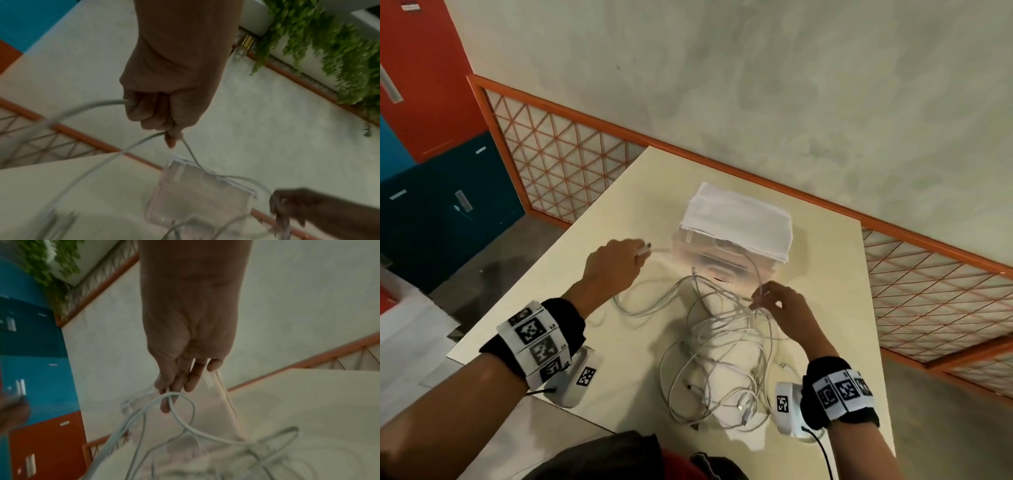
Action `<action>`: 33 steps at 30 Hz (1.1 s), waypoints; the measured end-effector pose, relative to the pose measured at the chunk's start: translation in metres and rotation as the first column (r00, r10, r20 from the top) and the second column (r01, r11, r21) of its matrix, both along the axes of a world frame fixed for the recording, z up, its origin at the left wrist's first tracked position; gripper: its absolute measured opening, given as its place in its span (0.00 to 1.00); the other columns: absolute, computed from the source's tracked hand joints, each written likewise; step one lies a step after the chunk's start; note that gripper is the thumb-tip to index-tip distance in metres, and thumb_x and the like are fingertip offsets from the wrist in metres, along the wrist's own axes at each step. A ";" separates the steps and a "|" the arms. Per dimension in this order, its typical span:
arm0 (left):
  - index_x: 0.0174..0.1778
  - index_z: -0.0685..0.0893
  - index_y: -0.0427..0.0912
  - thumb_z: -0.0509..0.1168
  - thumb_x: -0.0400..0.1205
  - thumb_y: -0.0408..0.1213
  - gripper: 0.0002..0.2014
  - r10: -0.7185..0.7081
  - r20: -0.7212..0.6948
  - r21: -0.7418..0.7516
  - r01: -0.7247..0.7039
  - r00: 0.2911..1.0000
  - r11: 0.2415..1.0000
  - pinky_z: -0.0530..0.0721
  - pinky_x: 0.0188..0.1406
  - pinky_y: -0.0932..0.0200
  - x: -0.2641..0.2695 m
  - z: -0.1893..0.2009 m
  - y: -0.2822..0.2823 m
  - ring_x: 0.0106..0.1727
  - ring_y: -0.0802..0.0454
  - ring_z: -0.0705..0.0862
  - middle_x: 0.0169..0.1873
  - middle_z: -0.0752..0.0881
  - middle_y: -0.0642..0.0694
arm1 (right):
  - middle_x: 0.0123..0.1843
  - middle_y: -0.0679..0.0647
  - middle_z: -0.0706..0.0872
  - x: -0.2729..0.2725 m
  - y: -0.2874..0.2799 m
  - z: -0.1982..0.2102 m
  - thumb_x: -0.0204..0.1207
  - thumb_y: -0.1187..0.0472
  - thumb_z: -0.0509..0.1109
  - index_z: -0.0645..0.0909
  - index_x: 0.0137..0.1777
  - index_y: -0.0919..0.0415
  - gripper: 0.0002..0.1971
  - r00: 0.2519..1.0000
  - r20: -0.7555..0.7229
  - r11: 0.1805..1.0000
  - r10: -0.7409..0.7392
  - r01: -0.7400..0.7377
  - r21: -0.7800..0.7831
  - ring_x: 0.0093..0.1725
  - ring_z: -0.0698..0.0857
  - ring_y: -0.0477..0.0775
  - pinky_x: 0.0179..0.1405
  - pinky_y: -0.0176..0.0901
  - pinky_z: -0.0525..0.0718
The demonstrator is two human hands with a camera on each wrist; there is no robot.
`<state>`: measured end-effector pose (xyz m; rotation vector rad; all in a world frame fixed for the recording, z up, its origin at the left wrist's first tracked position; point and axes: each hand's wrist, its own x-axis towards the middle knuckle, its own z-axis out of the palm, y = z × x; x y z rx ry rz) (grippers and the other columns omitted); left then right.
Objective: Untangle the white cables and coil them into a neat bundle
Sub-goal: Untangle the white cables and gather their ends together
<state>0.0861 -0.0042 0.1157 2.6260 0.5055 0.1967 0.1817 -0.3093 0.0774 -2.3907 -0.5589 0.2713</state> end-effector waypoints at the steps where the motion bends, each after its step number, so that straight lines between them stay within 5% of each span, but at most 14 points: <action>1: 0.46 0.80 0.44 0.56 0.84 0.44 0.10 -0.007 -0.112 0.009 0.009 0.994 1.000 0.80 0.50 0.46 -0.004 -0.007 0.002 0.53 0.33 0.84 0.48 0.87 0.37 | 0.37 0.47 0.92 -0.002 0.002 0.012 0.78 0.65 0.69 0.79 0.39 0.47 0.11 1.000 0.020 0.995 -0.025 0.023 0.100 0.42 0.88 0.39 0.49 0.36 0.80; 2: 0.50 0.82 0.44 0.57 0.84 0.45 0.12 -0.012 -0.191 0.026 0.018 0.981 0.999 0.79 0.54 0.46 -0.007 -0.013 0.004 0.57 0.34 0.83 0.53 0.85 0.37 | 0.37 0.48 0.92 -0.004 0.005 0.026 0.79 0.66 0.67 0.79 0.40 0.52 0.08 0.998 0.049 0.979 -0.049 0.038 0.200 0.41 0.88 0.37 0.43 0.30 0.78; 4: 0.61 0.81 0.42 0.58 0.84 0.46 0.15 -0.017 -0.306 0.061 0.038 0.952 0.997 0.77 0.58 0.48 -0.012 -0.020 0.006 0.62 0.36 0.81 0.60 0.83 0.37 | 0.37 0.49 0.92 -0.006 0.007 0.047 0.81 0.63 0.65 0.78 0.43 0.54 0.06 0.985 0.128 0.921 -0.117 0.060 0.384 0.41 0.89 0.46 0.39 0.39 0.78; 6: 0.55 0.84 0.42 0.60 0.83 0.43 0.12 -0.018 -0.362 0.015 0.025 0.932 1.000 0.77 0.55 0.51 -0.014 -0.026 0.008 0.60 0.37 0.82 0.55 0.84 0.39 | 0.37 0.53 0.91 -0.005 0.008 0.064 0.83 0.61 0.63 0.79 0.46 0.52 0.06 0.974 0.160 0.849 -0.160 0.053 0.526 0.42 0.89 0.57 0.42 0.46 0.80; 8: 0.47 0.86 0.44 0.62 0.81 0.39 0.07 -0.067 -0.375 -0.093 0.034 0.924 0.995 0.76 0.49 0.56 -0.014 -0.031 0.010 0.57 0.38 0.84 0.45 0.83 0.43 | 0.32 0.55 0.85 -0.006 0.010 0.077 0.84 0.63 0.60 0.80 0.50 0.52 0.08 0.977 0.164 0.808 -0.140 0.017 0.589 0.37 0.88 0.57 0.42 0.45 0.84; 11: 0.60 0.82 0.45 0.63 0.83 0.43 0.12 -0.135 -0.184 -0.223 0.093 0.974 0.970 0.80 0.52 0.53 -0.012 -0.032 0.006 0.56 0.41 0.84 0.45 0.86 0.41 | 0.25 0.45 0.79 -0.010 0.016 0.086 0.84 0.63 0.62 0.83 0.52 0.51 0.09 0.981 0.187 0.830 -0.058 -0.057 0.554 0.28 0.78 0.46 0.34 0.38 0.81; 14: 0.68 0.76 0.50 0.59 0.84 0.45 0.16 -0.143 0.216 -0.361 0.215 0.966 0.908 0.77 0.36 0.61 -0.007 -0.011 -0.012 0.27 0.58 0.76 0.25 0.75 0.43 | 0.28 0.35 0.82 -0.019 0.028 0.083 0.80 0.63 0.67 0.86 0.50 0.48 0.10 0.988 0.145 0.866 0.044 -0.110 0.488 0.29 0.74 0.40 0.31 0.32 0.77; 17: 0.66 0.78 0.56 0.60 0.82 0.51 0.16 -0.338 0.313 -0.458 0.453 0.887 0.764 0.75 0.39 0.69 -0.004 0.012 -0.039 0.33 0.59 0.81 0.37 0.84 0.43 | 0.35 0.35 0.87 -0.031 0.046 0.079 0.78 0.64 0.69 0.88 0.52 0.58 0.07 0.986 0.096 0.866 0.133 -0.163 0.473 0.28 0.76 0.38 0.34 0.29 0.76; 18: 0.63 0.80 0.57 0.61 0.82 0.50 0.14 -0.420 0.302 -0.456 0.517 0.856 0.725 0.76 0.42 0.68 -0.004 0.013 -0.047 0.36 0.62 0.82 0.40 0.86 0.48 | 0.35 0.35 0.87 -0.034 0.052 0.078 0.78 0.64 0.69 0.88 0.52 0.60 0.07 0.982 0.100 0.864 0.160 -0.188 0.467 0.29 0.77 0.38 0.34 0.30 0.76; 20: 0.49 0.84 0.56 0.61 0.83 0.47 0.06 -0.502 0.240 -0.427 0.555 0.831 0.714 0.74 0.37 0.62 -0.004 0.009 -0.058 0.28 0.61 0.75 0.31 0.82 0.51 | 0.35 0.35 0.87 -0.038 0.058 0.079 0.78 0.64 0.69 0.88 0.50 0.59 0.07 0.976 0.098 0.843 0.196 -0.218 0.491 0.30 0.77 0.38 0.34 0.30 0.76; 23: 0.32 0.75 0.56 0.55 0.83 0.55 0.15 -0.454 0.266 -0.308 0.521 0.851 0.796 0.70 0.30 0.61 -0.008 0.001 -0.052 0.24 0.56 0.71 0.20 0.74 0.51 | 0.29 0.38 0.83 -0.034 0.052 0.076 0.77 0.63 0.70 0.87 0.46 0.59 0.04 0.984 0.048 0.819 0.171 -0.169 0.548 0.29 0.75 0.41 0.33 0.32 0.76; 28: 0.31 0.78 0.49 0.59 0.83 0.50 0.16 -0.362 0.202 -0.230 0.403 0.910 0.886 0.67 0.26 0.66 -0.018 0.006 -0.023 0.22 0.58 0.74 0.19 0.77 0.59 | 0.26 0.44 0.76 -0.023 0.023 0.032 0.82 0.54 0.62 0.82 0.38 0.55 0.13 0.986 -0.043 0.960 0.161 -0.147 0.238 0.30 0.74 0.42 0.40 0.40 0.74; 31: 0.29 0.85 0.47 0.64 0.81 0.48 0.16 -0.470 -0.038 -0.316 0.436 0.882 0.843 0.74 0.34 0.68 -0.029 0.003 -0.012 0.28 0.64 0.81 0.21 0.82 0.61 | 0.29 0.39 0.78 -0.026 0.012 0.011 0.85 0.50 0.53 0.77 0.35 0.56 0.20 0.991 -0.127 0.978 0.036 -0.008 0.208 0.29 0.72 0.39 0.38 0.41 0.70; 33: 0.27 0.85 0.42 0.66 0.80 0.50 0.19 -0.529 -0.218 -0.403 0.418 0.820 0.814 0.74 0.36 0.66 -0.038 -0.005 -0.009 0.28 0.63 0.80 0.21 0.81 0.52 | 0.33 0.45 0.78 -0.026 0.008 0.003 0.85 0.47 0.52 0.77 0.34 0.62 0.25 0.989 -0.148 0.987 -0.010 0.033 0.154 0.33 0.74 0.44 0.40 0.42 0.70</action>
